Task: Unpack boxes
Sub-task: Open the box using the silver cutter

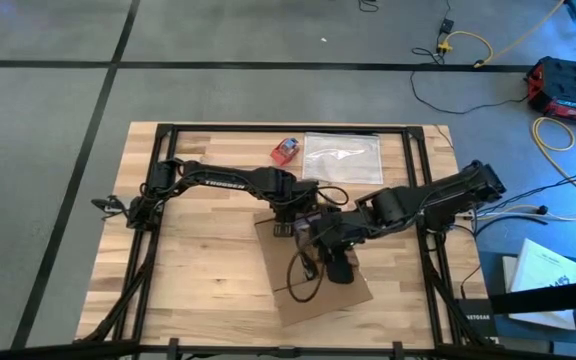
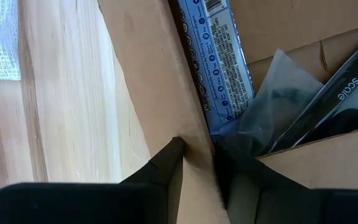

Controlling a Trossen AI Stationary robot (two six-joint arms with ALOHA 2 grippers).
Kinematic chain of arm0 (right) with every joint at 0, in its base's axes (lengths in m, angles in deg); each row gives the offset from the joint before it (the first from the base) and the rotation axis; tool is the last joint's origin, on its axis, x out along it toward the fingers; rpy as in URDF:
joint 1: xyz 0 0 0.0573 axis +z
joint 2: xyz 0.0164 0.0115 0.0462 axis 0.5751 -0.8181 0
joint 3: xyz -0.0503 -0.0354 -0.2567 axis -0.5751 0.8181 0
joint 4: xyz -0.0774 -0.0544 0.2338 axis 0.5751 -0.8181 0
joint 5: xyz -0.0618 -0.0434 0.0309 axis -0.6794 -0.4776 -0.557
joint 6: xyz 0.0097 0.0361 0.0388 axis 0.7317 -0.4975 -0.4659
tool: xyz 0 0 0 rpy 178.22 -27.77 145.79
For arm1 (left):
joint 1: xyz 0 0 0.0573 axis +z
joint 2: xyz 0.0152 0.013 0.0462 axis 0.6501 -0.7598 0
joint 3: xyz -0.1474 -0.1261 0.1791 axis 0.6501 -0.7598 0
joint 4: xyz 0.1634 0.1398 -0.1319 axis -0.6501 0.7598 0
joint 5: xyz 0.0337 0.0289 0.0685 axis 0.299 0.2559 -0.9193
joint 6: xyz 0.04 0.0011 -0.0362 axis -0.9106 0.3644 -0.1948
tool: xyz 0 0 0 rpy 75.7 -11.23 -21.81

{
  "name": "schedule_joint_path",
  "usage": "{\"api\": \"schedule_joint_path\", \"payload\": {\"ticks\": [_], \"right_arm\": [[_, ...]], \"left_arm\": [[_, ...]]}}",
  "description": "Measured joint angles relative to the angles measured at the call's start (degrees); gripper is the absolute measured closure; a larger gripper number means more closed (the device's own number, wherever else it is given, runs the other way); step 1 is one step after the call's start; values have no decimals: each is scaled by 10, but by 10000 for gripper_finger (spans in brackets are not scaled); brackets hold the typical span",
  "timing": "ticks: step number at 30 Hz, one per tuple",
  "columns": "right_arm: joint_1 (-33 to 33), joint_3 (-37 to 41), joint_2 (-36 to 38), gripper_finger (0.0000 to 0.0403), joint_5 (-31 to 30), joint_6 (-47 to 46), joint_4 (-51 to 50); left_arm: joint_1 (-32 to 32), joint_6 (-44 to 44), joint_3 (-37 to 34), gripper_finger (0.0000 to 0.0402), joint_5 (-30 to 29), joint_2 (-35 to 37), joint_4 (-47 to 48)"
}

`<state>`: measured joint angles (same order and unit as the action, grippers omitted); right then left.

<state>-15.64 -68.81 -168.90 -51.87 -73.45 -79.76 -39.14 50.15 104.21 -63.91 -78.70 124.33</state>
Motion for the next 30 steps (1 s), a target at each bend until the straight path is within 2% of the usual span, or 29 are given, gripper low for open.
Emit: {"api": "schedule_joint_path", "payload": {"ticks": [5,15,21,25,30], "right_arm": [[0,12,-18,219,1,-1,-27],[0,12,-50,168,1,5,-136],[1,12,-50,180,-22,-43,-283],[0,13,-49,193,-62,-70,-309],[0,25,-49,196,-101,-149,-283]], "left_arm": [[0,5,0,325,0,0,0],[0,7,0,325,0,0,0],[0,6,0,325,0,0,-1],[0,4,0,325,0,0,0],[-1,4,0,325,0,0,1]]}}
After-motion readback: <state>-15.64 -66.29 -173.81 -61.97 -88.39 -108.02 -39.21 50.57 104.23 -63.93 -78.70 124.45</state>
